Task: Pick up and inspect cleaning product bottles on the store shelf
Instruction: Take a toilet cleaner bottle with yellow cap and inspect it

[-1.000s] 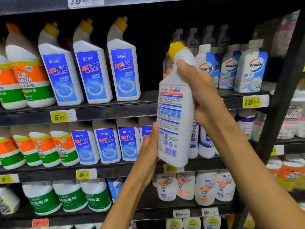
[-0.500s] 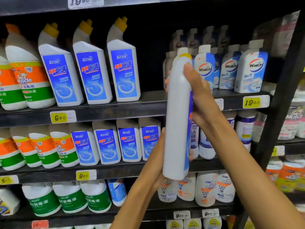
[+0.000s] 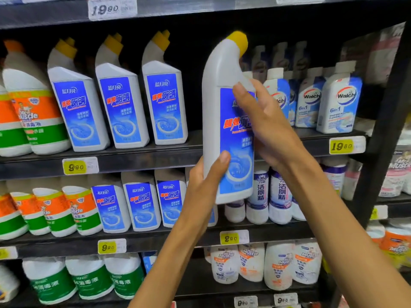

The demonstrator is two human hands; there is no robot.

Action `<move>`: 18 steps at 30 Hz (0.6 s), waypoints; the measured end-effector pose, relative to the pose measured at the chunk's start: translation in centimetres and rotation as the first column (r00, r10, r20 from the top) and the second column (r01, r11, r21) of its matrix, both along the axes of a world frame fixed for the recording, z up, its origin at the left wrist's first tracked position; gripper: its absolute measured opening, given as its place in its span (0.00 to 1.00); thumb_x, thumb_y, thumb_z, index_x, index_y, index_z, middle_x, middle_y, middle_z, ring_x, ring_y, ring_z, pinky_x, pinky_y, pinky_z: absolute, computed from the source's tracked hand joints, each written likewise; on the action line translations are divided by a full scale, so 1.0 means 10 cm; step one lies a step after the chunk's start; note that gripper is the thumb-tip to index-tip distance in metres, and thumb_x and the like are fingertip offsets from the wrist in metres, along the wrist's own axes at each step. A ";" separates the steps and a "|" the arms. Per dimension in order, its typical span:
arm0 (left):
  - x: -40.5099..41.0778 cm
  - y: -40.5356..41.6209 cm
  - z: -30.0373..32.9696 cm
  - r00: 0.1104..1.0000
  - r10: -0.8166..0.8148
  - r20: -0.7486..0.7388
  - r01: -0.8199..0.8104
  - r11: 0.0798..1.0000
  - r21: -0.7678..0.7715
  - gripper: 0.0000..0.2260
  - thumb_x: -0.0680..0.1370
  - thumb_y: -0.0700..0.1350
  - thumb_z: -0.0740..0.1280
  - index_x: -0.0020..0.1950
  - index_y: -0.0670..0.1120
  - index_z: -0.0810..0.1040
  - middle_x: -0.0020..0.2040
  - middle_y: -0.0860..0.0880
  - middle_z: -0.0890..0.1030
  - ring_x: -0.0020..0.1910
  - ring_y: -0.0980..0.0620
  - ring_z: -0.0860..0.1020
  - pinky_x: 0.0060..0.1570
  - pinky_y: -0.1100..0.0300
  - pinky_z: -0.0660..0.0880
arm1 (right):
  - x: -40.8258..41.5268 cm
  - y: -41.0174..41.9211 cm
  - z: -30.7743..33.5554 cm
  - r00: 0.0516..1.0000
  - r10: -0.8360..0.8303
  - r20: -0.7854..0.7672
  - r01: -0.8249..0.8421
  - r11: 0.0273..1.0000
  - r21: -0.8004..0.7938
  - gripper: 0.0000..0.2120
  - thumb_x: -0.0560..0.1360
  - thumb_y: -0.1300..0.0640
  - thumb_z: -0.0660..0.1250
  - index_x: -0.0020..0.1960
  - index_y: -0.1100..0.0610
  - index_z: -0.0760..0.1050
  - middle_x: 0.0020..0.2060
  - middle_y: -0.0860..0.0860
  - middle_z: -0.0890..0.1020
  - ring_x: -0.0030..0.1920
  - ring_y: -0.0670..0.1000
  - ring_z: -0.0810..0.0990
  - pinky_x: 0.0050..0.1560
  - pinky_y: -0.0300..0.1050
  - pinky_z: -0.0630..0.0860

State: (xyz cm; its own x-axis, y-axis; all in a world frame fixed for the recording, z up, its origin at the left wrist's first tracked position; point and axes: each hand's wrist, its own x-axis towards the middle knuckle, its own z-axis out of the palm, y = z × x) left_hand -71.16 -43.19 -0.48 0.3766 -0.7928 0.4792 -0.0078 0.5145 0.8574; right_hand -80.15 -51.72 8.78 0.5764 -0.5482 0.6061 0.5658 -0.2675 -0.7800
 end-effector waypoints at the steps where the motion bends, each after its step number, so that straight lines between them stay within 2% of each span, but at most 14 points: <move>1: 0.03 -0.04 0.04 0.998 0.025 0.054 -0.024 1.000 -0.015 0.19 0.69 0.58 0.68 0.55 0.50 0.78 0.49 0.52 0.85 0.49 0.53 0.83 0.44 0.61 0.79 | 0.03 0.00 0.03 0.999 -0.032 0.021 0.032 0.999 -0.016 0.18 0.76 0.49 0.65 0.61 0.57 0.69 0.44 0.49 0.85 0.43 0.49 0.84 0.42 0.44 0.79; 4: 0.15 -0.15 0.17 0.971 0.148 0.190 -0.137 0.988 -0.069 0.08 0.74 0.52 0.67 0.50 0.51 0.78 0.43 0.60 0.85 0.45 0.61 0.83 0.40 0.70 0.76 | 0.09 -0.02 0.16 0.977 -0.171 0.129 0.182 0.980 -0.080 0.13 0.77 0.53 0.66 0.58 0.57 0.70 0.43 0.51 0.85 0.41 0.49 0.84 0.39 0.41 0.79; 5: 0.18 -0.18 0.22 0.960 0.198 0.198 -0.182 0.978 -0.099 0.09 0.74 0.52 0.68 0.50 0.49 0.78 0.43 0.59 0.85 0.45 0.62 0.82 0.40 0.71 0.76 | 0.11 -0.04 0.21 0.962 -0.209 0.175 0.229 0.968 -0.102 0.12 0.77 0.54 0.67 0.57 0.57 0.70 0.43 0.52 0.84 0.41 0.48 0.84 0.39 0.41 0.79; 8: 0.25 -0.27 0.33 0.917 0.346 0.196 -0.311 0.931 -0.192 0.21 0.71 0.54 0.67 0.59 0.43 0.74 0.52 0.54 0.82 0.50 0.61 0.81 0.44 0.71 0.76 | 0.20 -0.11 0.32 0.915 -0.267 0.302 0.320 0.936 -0.145 0.11 0.77 0.58 0.67 0.56 0.58 0.69 0.45 0.52 0.83 0.42 0.46 0.84 0.41 0.40 0.78; 11: 0.33 -0.33 0.33 0.843 0.465 0.270 -0.402 0.878 -0.259 0.22 0.72 0.51 0.69 0.64 0.46 0.71 0.58 0.52 0.79 0.55 0.60 0.79 0.49 0.70 0.75 | 0.30 -0.20 0.34 0.890 -0.307 0.339 0.377 0.912 -0.164 0.09 0.77 0.59 0.66 0.55 0.56 0.68 0.44 0.50 0.82 0.41 0.44 0.83 0.39 0.37 0.78; 15: 0.49 -0.44 0.26 0.807 0.478 0.348 -0.422 0.878 -0.227 0.24 0.75 0.40 0.70 0.70 0.43 0.69 0.63 0.47 0.77 0.59 0.56 0.77 0.52 0.70 0.75 | 0.42 -0.35 0.28 0.875 -0.328 0.355 0.410 0.893 -0.187 0.09 0.77 0.60 0.65 0.55 0.54 0.68 0.46 0.49 0.81 0.43 0.43 0.83 0.41 0.37 0.78; 18: 0.57 -0.54 0.27 0.807 0.484 0.337 -0.440 0.875 -0.202 0.24 0.75 0.37 0.70 0.70 0.43 0.69 0.64 0.47 0.77 0.60 0.55 0.77 0.56 0.65 0.75 | 0.51 -0.42 0.25 0.869 -0.337 0.363 0.429 0.878 -0.213 0.11 0.77 0.60 0.66 0.56 0.54 0.67 0.48 0.46 0.79 0.45 0.42 0.83 0.42 0.36 0.78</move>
